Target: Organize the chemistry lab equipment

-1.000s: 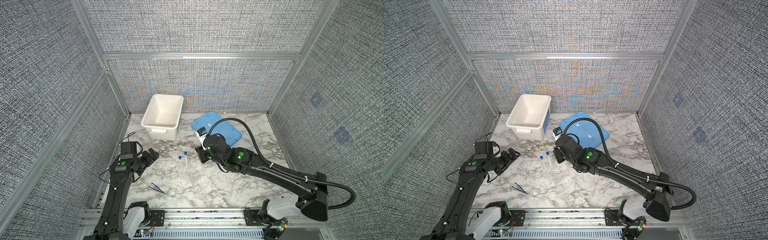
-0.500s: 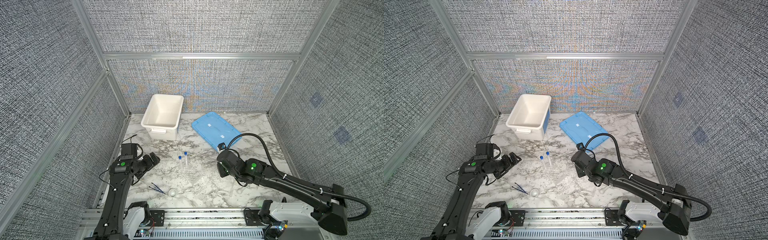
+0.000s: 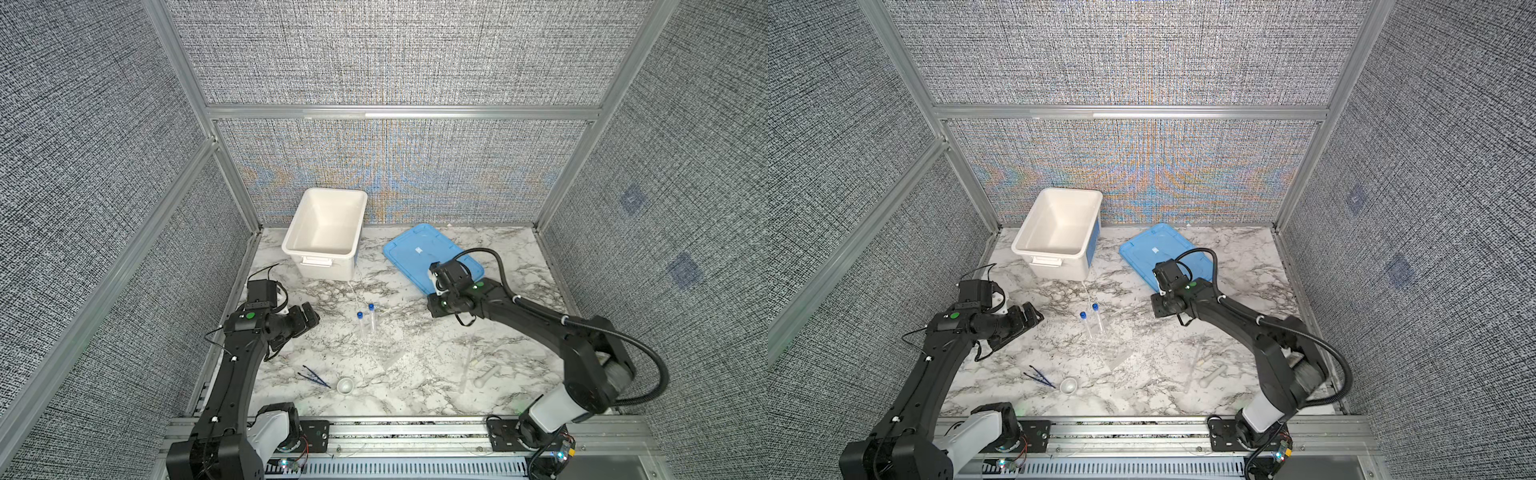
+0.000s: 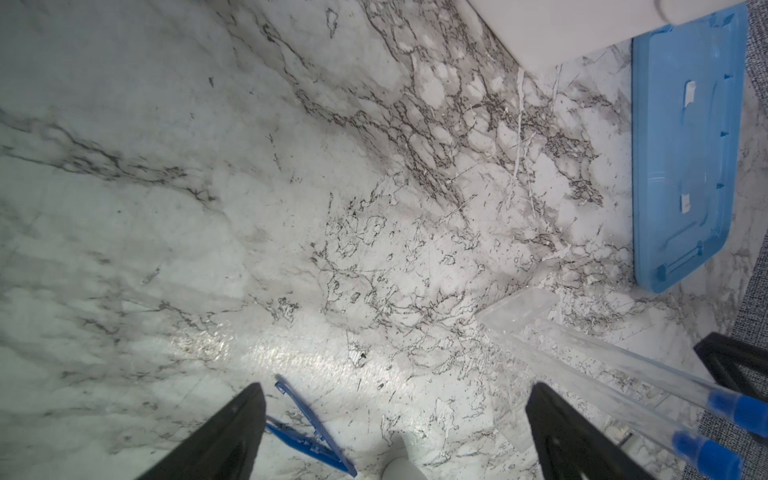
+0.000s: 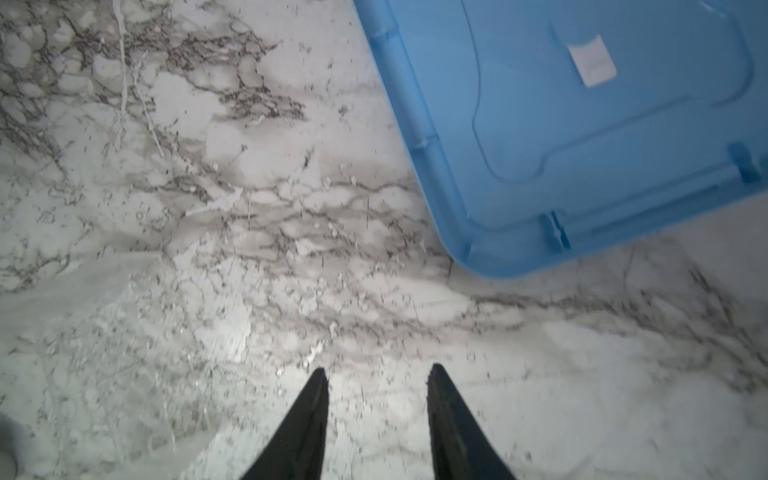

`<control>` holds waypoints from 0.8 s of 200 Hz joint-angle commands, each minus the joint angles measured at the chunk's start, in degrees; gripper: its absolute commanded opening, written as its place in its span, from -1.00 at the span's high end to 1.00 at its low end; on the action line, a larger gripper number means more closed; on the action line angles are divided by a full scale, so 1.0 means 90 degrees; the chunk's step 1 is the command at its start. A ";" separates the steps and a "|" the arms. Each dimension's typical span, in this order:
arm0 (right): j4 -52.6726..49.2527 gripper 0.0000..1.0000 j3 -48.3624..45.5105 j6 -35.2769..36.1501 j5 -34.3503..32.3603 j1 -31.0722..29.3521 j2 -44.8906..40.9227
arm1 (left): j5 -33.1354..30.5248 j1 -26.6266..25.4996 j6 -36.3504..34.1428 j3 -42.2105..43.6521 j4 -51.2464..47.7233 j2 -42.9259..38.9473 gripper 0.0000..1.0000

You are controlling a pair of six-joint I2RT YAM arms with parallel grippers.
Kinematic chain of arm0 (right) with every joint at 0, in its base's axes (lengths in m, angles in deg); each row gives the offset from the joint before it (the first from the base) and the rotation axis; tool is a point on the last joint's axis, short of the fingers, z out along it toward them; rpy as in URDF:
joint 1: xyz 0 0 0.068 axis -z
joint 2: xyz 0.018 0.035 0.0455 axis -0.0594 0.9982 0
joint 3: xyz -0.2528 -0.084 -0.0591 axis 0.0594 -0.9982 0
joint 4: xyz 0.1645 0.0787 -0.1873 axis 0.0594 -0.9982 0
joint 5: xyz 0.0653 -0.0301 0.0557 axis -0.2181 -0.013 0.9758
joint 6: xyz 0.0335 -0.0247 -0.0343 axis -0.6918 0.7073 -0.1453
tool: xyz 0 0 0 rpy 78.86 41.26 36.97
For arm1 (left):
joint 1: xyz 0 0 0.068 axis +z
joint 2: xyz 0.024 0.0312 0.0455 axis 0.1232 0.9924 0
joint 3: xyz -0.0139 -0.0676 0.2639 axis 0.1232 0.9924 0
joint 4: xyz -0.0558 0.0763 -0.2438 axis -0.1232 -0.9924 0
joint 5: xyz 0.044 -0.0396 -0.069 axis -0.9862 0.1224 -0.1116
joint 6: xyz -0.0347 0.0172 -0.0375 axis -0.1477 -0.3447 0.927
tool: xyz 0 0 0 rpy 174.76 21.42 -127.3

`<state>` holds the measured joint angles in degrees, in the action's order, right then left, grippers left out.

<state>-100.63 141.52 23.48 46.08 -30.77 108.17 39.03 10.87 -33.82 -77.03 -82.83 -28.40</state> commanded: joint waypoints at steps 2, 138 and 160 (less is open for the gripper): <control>0.0015 0.23 0.0580 0.0639 0.0244 0.0102 0.0730 | 0.0023 0.0000 -0.0169 0.0037 0.0153 0.0025 -0.98; -0.0258 0.71 0.1378 0.1633 0.0207 0.0360 0.2300 | -0.0053 -0.0118 -0.0124 0.0110 0.0203 -0.0227 -0.98; -0.0263 0.87 0.1230 0.2030 0.0359 0.0350 0.2192 | -0.0149 -0.0205 -0.0125 0.0128 0.0207 -0.0372 -0.98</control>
<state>-101.98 153.62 37.08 46.65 -27.43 128.51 39.03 9.67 -34.95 -76.05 -81.41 -30.71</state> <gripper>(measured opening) 0.090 0.991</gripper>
